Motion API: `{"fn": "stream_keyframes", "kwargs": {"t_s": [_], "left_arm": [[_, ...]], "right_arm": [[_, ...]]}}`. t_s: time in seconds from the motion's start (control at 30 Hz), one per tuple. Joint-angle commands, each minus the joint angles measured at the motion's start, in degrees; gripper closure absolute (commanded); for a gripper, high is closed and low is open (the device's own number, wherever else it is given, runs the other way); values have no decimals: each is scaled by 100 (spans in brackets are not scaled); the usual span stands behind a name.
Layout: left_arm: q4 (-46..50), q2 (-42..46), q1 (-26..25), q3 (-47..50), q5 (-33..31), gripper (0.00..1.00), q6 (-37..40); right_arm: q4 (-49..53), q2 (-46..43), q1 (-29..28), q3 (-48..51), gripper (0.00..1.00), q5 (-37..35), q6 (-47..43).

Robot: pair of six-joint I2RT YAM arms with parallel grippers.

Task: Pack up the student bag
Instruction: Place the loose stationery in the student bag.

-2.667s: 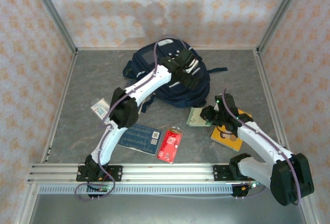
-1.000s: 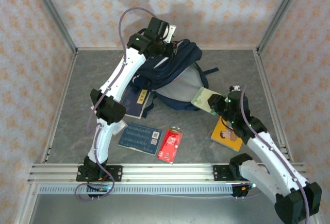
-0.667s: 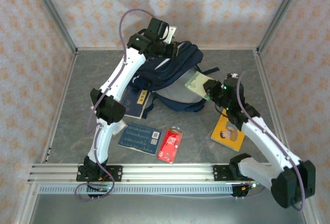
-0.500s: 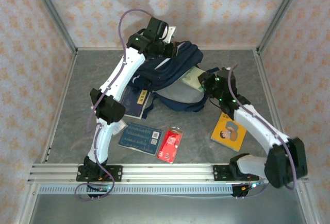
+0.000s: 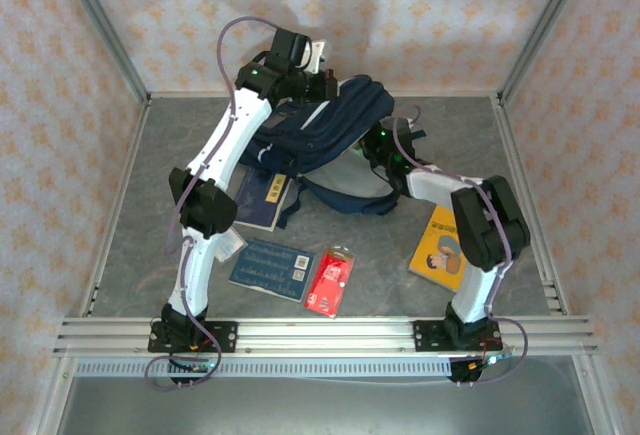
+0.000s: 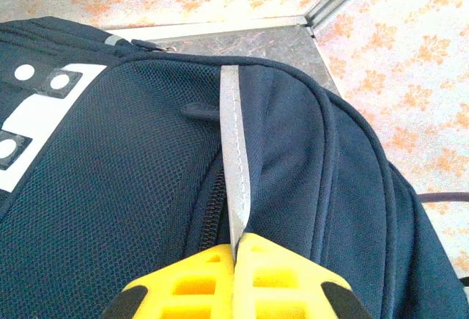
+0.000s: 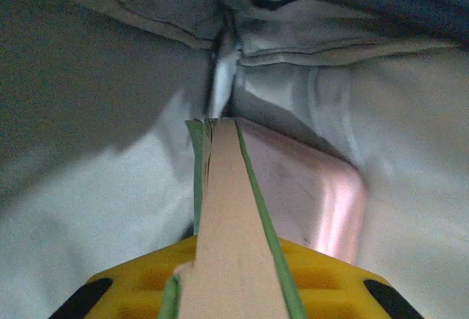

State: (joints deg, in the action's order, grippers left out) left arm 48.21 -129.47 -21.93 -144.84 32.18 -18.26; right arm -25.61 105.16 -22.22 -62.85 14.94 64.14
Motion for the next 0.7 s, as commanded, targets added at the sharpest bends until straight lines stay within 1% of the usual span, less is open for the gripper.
{"fn": "stream_keyframes", "kwargs": {"t_s": [0.0, 0.1, 0.2, 0.23, 0.27, 0.33, 0.4, 0.43, 0.53, 0.67], "left_arm": [[-889, 476, 58, -106, 370, 100, -234], [-971, 440, 64, -88, 424, 100, -304], [-1082, 398, 58, -89, 517, 100, -409], [-1114, 388, 58, -87, 526, 100, -439], [-1141, 380, 58, -88, 526, 100, -462], [-1173, 361, 62, -88, 511, 100, -489], [-1191, 352, 75, -67, 508, 100, -508], [-1198, 346, 83, -53, 523, 100, -519], [-1188, 351, 115, 2, 543, 100, -507], [-1207, 385, 221, 58, 559, 100, -533]], "right_arm": [[-532, 423, -169, -686, 100, -223, 220], [74, 1002, -352, -1433, 100, -570, 274], [51, 1862, -512, -2301, 100, -796, 704], [136, 2191, -558, -2709, 95, -835, 791], [319, 2432, -592, -3040, 87, -930, 835], [708, 2885, -643, -3669, 59, -1153, 957], [976, 3110, -652, -4054, 44, -1226, 923], [1092, 3123, -661, -4142, 39, -1312, 874], [1258, 2938, -654, -4144, 31, -1393, 555], [866, 2489, -548, -3461, 25, -1370, 422]]}}
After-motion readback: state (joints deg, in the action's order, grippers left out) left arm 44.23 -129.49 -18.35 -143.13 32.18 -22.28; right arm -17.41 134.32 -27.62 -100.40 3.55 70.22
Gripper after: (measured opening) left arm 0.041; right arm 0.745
